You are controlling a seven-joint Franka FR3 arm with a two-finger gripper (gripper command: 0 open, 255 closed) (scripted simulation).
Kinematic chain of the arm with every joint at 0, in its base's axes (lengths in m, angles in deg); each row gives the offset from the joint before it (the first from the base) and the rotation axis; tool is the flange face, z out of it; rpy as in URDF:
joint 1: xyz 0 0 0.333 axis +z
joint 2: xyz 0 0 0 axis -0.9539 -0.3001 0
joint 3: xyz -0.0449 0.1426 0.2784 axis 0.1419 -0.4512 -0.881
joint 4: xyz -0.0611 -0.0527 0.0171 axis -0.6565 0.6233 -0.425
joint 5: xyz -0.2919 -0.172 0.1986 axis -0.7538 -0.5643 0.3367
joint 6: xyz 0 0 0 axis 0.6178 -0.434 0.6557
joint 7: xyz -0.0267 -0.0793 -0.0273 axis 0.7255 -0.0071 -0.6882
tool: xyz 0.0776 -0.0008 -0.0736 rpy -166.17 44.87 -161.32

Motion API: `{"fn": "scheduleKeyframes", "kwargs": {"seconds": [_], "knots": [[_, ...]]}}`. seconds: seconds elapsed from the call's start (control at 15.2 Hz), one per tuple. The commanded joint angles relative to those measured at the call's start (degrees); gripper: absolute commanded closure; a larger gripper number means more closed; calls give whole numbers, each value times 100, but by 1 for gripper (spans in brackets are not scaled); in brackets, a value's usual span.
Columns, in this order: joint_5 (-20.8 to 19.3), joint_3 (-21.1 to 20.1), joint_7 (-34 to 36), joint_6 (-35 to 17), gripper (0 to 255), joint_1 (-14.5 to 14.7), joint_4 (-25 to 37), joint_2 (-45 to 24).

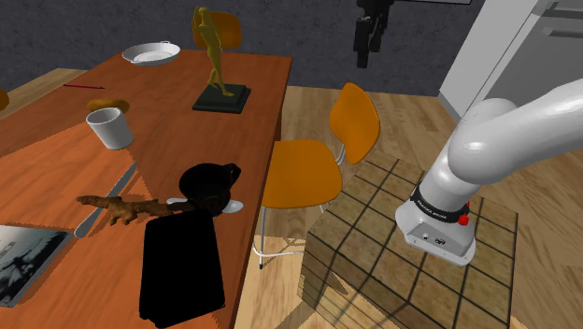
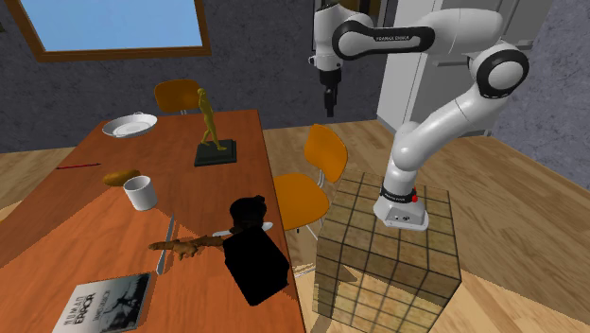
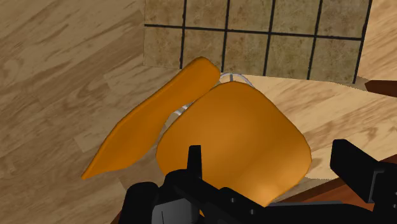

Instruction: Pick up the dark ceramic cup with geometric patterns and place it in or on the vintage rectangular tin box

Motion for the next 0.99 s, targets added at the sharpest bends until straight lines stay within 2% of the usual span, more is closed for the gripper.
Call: {"fn": "scheduleKeyframes", "kwargs": {"seconds": [0.0,0.46,0.92], "knots": [[0,0,0,0,0,0,0,0],[491,-635,703,-1017,0,300,-316,-492],[777,-1302,1394,-2064,0,527,-292,-1322]]}}
